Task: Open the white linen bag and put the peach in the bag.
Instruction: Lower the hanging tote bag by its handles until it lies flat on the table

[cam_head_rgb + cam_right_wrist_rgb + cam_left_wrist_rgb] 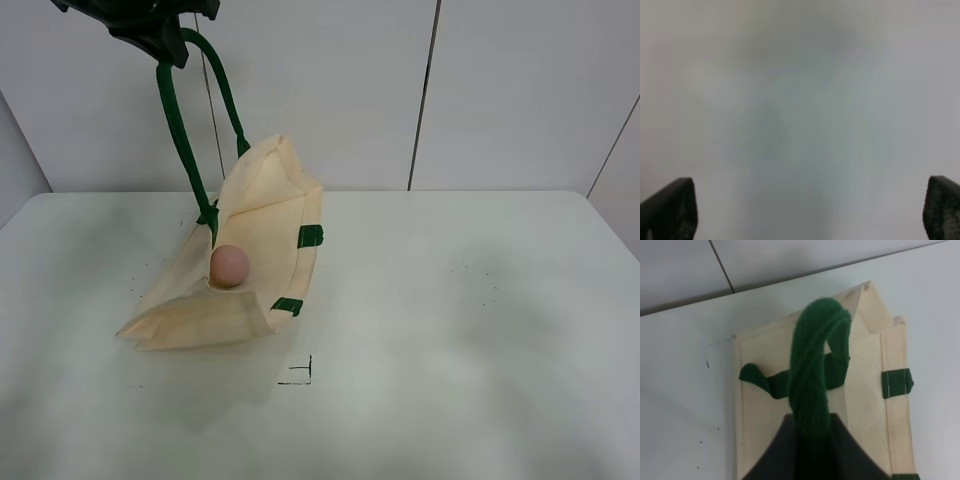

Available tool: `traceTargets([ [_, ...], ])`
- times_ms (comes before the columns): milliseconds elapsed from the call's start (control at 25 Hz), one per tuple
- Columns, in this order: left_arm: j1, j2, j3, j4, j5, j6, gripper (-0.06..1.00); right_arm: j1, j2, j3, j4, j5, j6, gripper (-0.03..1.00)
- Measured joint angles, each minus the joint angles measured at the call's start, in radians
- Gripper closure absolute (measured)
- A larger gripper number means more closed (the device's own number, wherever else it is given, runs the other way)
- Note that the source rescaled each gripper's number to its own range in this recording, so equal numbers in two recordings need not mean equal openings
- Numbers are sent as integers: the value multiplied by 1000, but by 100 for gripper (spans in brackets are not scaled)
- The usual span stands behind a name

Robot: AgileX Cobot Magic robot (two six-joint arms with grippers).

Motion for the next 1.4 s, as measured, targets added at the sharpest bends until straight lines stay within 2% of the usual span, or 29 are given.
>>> traceTargets([
  [200,0,0,0,0,0,0,94,0,-229,44,-5,2,7,-3],
  [440,0,0,0,0,0,0,94,0,-375,46,-20,3,7,-3],
  [760,0,24,50,-29,0,0,94,2,-382,46,-20,3,20,-3],
  [1000,0,127,151,-47,-16,-1,94,2,-382,46,-20,3,20,-3],
  [1240,0,260,179,-65,-70,5,94,2,-382,46,-20,3,20,-3],
  [1320,0,282,179,-77,-77,16,93,2,-382,46,-20,3,20,-3],
  [1400,0,319,179,-100,-85,32,81,2,-382,46,-20,3,20,-3],
])
